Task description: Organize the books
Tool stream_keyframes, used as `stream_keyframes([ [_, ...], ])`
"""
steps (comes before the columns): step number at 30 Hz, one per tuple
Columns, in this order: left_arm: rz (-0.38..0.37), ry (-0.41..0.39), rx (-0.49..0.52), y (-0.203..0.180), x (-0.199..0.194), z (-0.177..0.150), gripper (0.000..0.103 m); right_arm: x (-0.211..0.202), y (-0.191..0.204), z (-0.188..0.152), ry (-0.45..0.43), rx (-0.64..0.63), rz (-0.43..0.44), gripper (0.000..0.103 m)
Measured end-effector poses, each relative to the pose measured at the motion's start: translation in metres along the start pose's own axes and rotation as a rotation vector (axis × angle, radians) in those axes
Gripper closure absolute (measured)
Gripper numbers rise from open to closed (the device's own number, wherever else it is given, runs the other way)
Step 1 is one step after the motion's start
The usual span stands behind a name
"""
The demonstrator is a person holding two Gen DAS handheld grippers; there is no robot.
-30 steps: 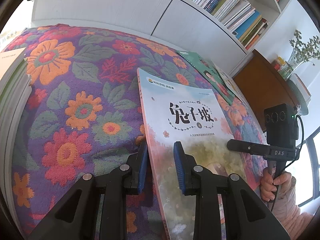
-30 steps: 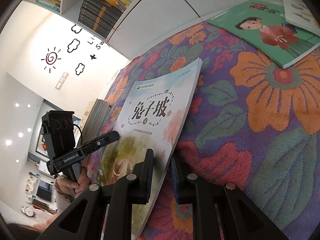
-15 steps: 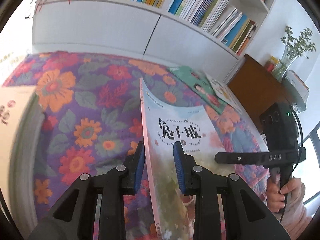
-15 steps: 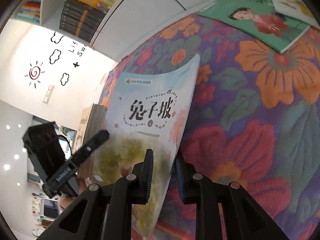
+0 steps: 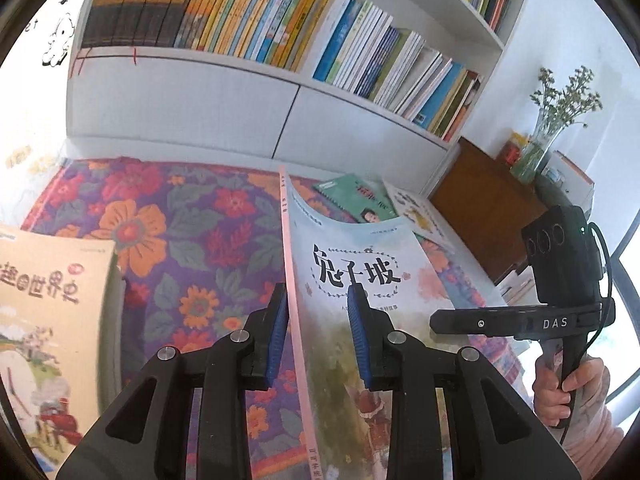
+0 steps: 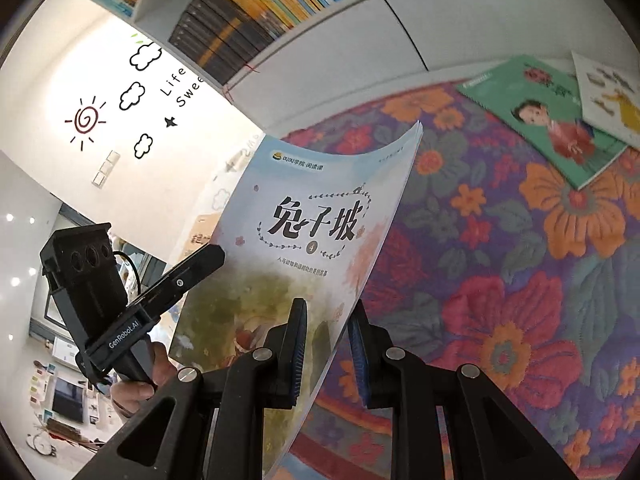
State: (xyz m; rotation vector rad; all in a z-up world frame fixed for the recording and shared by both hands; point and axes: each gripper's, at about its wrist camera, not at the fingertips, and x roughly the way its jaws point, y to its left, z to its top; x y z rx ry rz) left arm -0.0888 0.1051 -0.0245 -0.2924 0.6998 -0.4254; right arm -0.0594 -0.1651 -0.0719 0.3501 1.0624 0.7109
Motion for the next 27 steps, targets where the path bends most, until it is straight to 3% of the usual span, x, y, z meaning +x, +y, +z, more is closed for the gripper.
stream_keyframes([
  [7,0.039,-0.009,0.025,0.007,-0.040,0.019,0.077,-0.011,0.051,0.008,-0.034,-0.056,0.013,0.082],
  [12,0.080,-0.022,0.006,0.039,-0.078,0.030,0.075,-0.002,0.099,0.019,-0.047,-0.124,0.035,0.082],
  [20,0.202,-0.012,-0.044,0.115,-0.126,0.025,0.075,0.068,0.167,0.031,0.003,-0.196,0.115,0.082],
  [27,0.295,0.074,-0.064,0.169,-0.118,0.002,0.073,0.143,0.195,0.022,0.078,-0.243,0.133,0.082],
])
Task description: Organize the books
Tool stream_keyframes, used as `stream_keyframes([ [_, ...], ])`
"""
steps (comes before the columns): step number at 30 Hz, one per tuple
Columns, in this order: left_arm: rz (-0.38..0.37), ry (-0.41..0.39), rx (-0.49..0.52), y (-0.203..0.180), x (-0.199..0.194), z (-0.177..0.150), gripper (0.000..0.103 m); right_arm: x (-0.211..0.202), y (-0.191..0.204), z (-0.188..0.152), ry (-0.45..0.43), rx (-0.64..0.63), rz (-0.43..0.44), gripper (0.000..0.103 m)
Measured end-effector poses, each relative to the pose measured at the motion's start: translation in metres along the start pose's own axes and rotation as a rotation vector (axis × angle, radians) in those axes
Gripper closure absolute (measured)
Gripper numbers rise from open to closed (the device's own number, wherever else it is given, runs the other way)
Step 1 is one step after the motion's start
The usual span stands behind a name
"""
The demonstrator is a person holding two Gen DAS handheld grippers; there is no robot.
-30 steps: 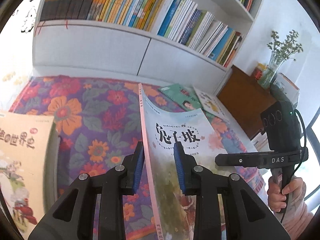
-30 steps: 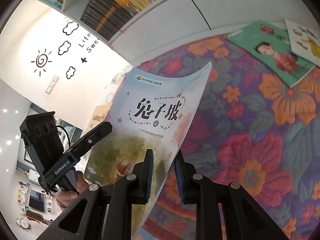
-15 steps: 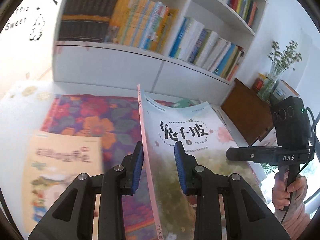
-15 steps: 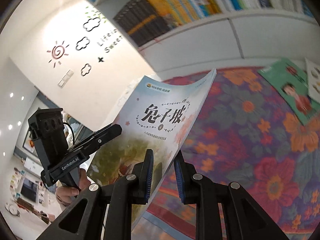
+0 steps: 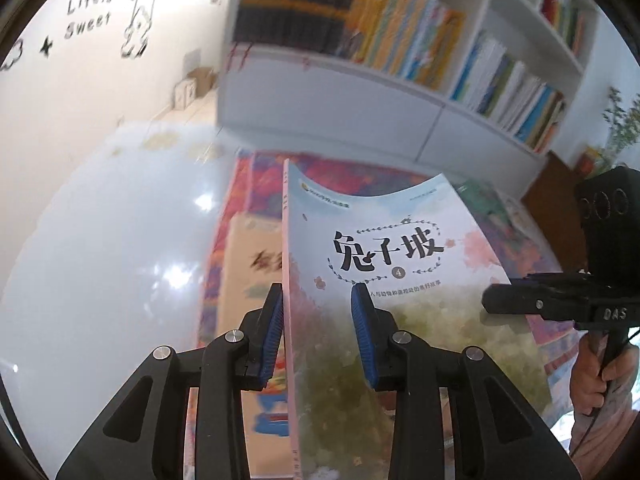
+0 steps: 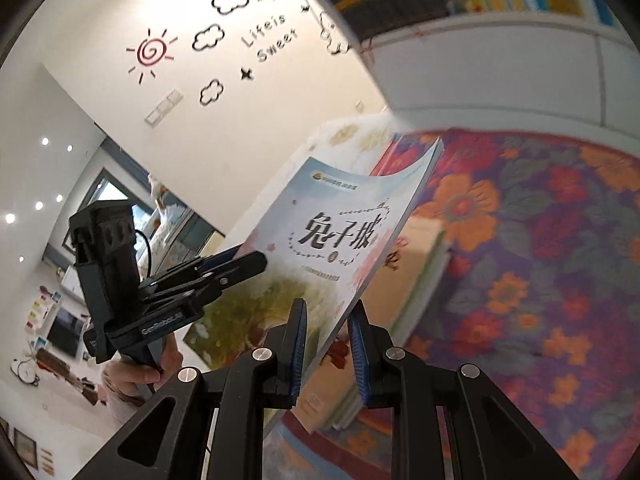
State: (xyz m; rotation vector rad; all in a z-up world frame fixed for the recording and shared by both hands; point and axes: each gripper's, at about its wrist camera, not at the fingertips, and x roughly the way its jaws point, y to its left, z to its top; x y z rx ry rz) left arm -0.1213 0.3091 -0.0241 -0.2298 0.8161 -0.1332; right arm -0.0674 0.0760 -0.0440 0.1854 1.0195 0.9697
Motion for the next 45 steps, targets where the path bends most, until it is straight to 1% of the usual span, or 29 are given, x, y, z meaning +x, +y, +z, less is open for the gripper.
stream_keyframes([
  [2,0.005,0.025,-0.021,0.013,0.011,-0.004,0.073,0.019,-0.004,-0.001,0.023,0.013,0.007,0.082],
  [5,0.012,0.063,-0.038,0.025,0.024,-0.010,0.073,0.036,-0.003,-0.004,0.029,-0.001,-0.031,0.082],
  [8,0.050,0.079,-0.028,0.029,0.033,-0.017,0.073,0.051,-0.004,-0.006,0.059,0.007,-0.026,0.082],
  [9,0.048,0.070,-0.023,0.029,0.032,-0.018,0.070,0.055,-0.006,-0.007,0.071,0.009,-0.023,0.082],
  [10,0.042,0.067,-0.018,0.028,0.031,-0.019,0.068,0.058,-0.007,-0.008,0.072,0.008,-0.030,0.082],
  [12,0.049,0.072,-0.009,0.028,0.031,-0.019,0.068,0.060,-0.007,-0.008,0.071,-0.002,-0.054,0.082],
  [16,0.072,0.075,-0.001,0.030,0.030,-0.019,0.067,0.067,-0.017,-0.011,0.096,0.041,-0.038,0.082],
  [19,0.126,0.088,-0.005,0.032,0.030,-0.020,0.067,0.069,-0.018,-0.012,0.099,0.048,-0.033,0.082],
  [23,0.152,0.087,0.011,0.031,0.033,-0.023,0.065,0.069,-0.018,-0.012,0.090,0.052,-0.038,0.081],
  [26,0.163,0.089,0.022,0.029,0.033,-0.022,0.065,0.069,-0.015,-0.012,0.088,0.032,-0.056,0.081],
  [28,0.188,0.084,0.027,0.029,0.032,-0.021,0.065,0.068,-0.014,-0.014,0.090,0.036,-0.058,0.081],
  [29,0.216,0.077,0.027,0.029,0.030,-0.020,0.065,0.068,-0.016,-0.013,0.096,0.051,-0.050,0.082],
  [32,0.262,0.059,0.013,0.030,0.023,-0.019,0.065,0.065,-0.024,-0.011,0.103,0.092,-0.040,0.082],
  [34,0.273,0.045,0.003,0.028,0.015,-0.018,0.065,0.058,-0.029,-0.010,0.085,0.106,-0.064,0.081],
  [35,0.280,0.036,0.004,0.026,0.012,-0.017,0.065,0.052,-0.034,-0.010,0.074,0.111,-0.103,0.080],
  [36,0.290,0.025,0.005,0.023,0.008,-0.017,0.065,0.048,-0.038,-0.010,0.070,0.117,-0.121,0.079],
  [37,0.297,0.017,0.006,0.019,0.003,-0.015,0.065,0.043,-0.043,-0.011,0.067,0.129,-0.124,0.079],
  [41,0.283,-0.019,0.017,-0.007,-0.010,-0.008,0.065,0.024,-0.065,-0.018,0.071,0.194,-0.097,0.079],
  [45,0.232,-0.051,0.016,-0.042,-0.012,0.003,0.063,-0.016,-0.089,-0.029,0.024,0.219,-0.110,0.079],
])
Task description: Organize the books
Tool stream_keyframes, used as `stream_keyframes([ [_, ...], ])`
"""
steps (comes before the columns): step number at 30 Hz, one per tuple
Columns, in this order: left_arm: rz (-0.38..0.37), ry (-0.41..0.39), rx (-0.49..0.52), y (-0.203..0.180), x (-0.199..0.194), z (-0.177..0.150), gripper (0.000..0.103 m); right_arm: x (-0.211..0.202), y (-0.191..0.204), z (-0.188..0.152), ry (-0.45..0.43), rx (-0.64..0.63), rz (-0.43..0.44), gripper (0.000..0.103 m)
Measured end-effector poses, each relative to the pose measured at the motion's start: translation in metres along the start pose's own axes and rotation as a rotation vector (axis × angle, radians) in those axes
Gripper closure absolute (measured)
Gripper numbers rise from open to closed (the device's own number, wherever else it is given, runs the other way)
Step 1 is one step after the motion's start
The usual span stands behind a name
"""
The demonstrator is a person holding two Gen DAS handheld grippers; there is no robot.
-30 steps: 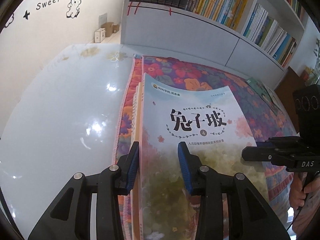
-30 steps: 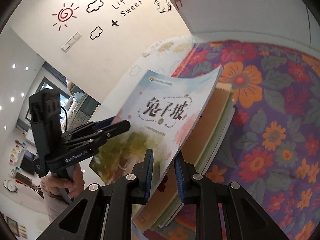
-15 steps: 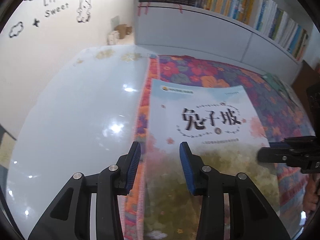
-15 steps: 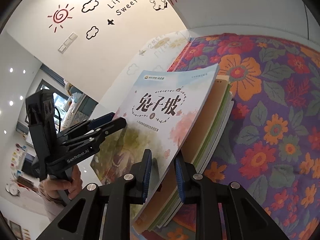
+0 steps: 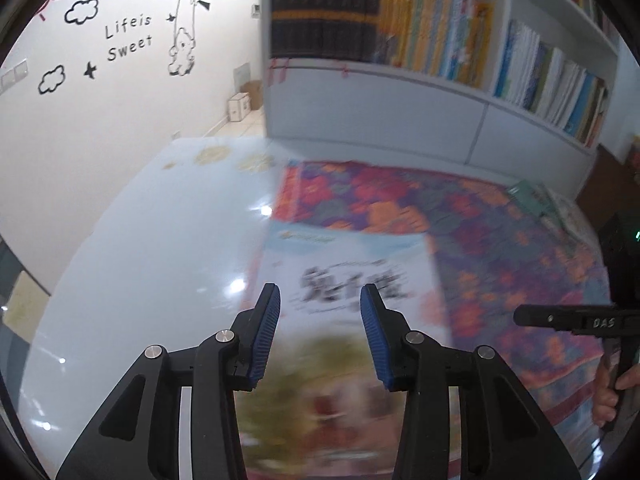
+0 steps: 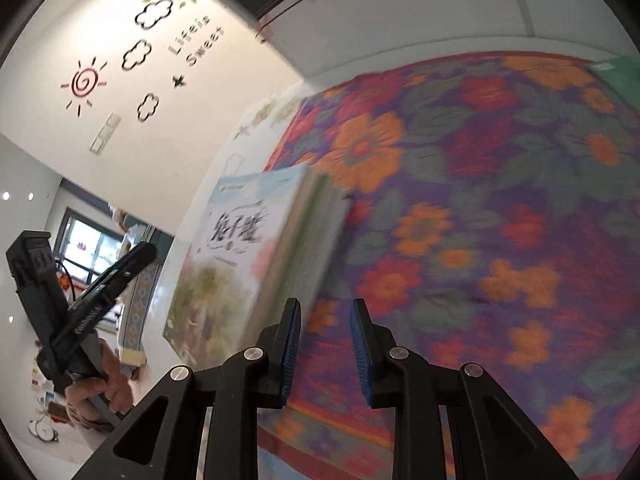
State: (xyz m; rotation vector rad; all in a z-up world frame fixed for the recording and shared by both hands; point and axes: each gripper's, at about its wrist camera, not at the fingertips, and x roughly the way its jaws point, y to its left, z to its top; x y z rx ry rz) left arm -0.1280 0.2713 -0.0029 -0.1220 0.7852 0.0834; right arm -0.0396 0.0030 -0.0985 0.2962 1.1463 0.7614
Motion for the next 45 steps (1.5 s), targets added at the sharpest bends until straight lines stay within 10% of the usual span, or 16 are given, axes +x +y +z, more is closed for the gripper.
stream_keyframes([
  [16,-0.281,0.129,0.023,-0.248,0.087,0.045,0.062,-0.194,-0.224,0.011,-0.259,0.239,-0.072,0.073],
  [26,-0.403,0.144,0.201,-0.405,0.159,0.074,0.062,-0.269,-0.353,0.043,-0.373,0.386,-0.290,0.072],
  [34,-0.477,0.235,0.147,-0.477,0.232,0.089,0.062,-0.266,-0.414,0.066,-0.375,0.441,-0.438,0.068],
  [45,-0.410,0.179,0.369,-0.535,0.231,0.072,0.061,-0.254,-0.414,0.074,-0.338,0.318,-0.505,0.055],
])
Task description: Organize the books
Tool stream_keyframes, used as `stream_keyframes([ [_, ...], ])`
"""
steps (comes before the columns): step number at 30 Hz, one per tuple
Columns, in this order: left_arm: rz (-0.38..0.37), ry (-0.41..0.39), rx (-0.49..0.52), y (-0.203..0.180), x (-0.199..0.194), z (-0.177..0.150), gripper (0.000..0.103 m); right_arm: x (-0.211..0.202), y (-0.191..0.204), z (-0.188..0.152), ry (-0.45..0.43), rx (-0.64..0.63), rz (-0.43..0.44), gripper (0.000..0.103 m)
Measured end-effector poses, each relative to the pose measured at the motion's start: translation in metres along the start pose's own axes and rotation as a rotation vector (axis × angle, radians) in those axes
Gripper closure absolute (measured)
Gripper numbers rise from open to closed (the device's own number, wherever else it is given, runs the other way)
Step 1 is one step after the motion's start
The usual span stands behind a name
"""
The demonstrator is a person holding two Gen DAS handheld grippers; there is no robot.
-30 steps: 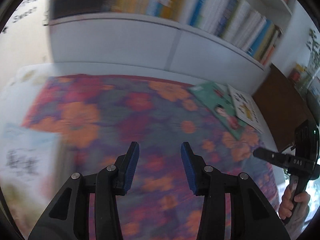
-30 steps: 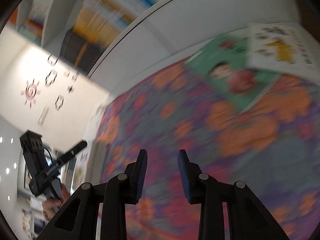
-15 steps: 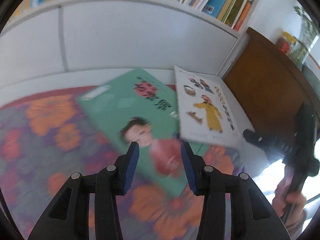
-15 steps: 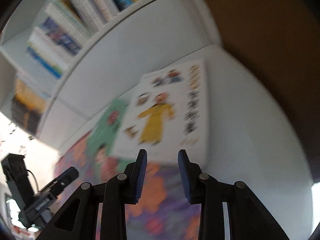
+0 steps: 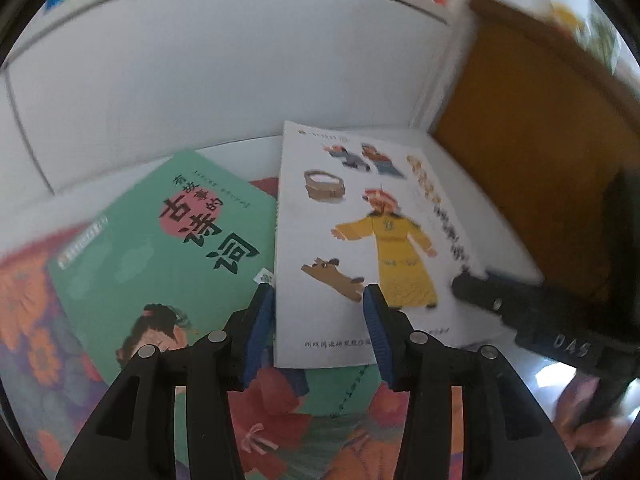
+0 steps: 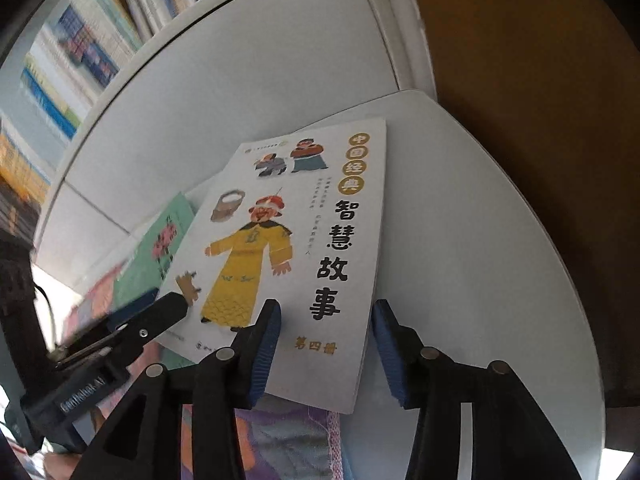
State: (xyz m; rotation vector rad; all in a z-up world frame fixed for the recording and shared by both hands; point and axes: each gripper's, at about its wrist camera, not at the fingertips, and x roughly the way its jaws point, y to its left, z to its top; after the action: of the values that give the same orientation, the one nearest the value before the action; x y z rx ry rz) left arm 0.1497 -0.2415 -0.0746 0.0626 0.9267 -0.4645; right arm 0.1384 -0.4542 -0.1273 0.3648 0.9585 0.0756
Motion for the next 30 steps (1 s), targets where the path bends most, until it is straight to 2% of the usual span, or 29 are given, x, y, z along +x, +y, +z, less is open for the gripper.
stream_keyframes([
  [4,-0.053,0.032,-0.027,0.009,-0.014,-0.007,0.061,-0.003,0.014,-0.006,0.013,-0.086,-0.034,0.044],
  [9,-0.060,0.040,-0.078,0.023,-0.054,-0.032,0.061,-0.023,0.041,-0.021,0.031,-0.137,0.006,0.044],
  [11,-0.066,0.036,-0.094,0.031,-0.074,-0.053,0.061,-0.031,0.061,-0.034,0.041,-0.190,0.000,0.043],
  [13,-0.049,0.037,-0.127,0.042,-0.096,-0.080,0.061,-0.036,0.081,-0.053,0.061,-0.238,0.026,0.034],
  [15,-0.042,0.040,-0.172,0.056,-0.117,-0.109,0.061,-0.040,0.097,-0.074,0.085,-0.265,0.054,0.031],
  [18,-0.023,0.030,-0.231,0.075,-0.146,-0.146,0.061,-0.042,0.124,-0.111,0.131,-0.312,0.071,0.031],
  [22,-0.008,-0.001,-0.314,0.107,-0.198,-0.207,0.061,-0.048,0.162,-0.158,0.181,-0.377,0.149,0.031],
  [26,0.078,-0.005,-0.349,0.132,-0.237,-0.264,0.061,-0.052,0.202,-0.198,0.202,-0.428,0.237,0.030],
  [28,0.107,0.008,-0.355,0.142,-0.246,-0.280,0.061,-0.052,0.222,-0.217,0.208,-0.468,0.280,0.024],
  [30,0.115,0.013,-0.377,0.153,-0.251,-0.291,0.061,-0.050,0.238,-0.232,0.198,-0.503,0.295,0.023],
])
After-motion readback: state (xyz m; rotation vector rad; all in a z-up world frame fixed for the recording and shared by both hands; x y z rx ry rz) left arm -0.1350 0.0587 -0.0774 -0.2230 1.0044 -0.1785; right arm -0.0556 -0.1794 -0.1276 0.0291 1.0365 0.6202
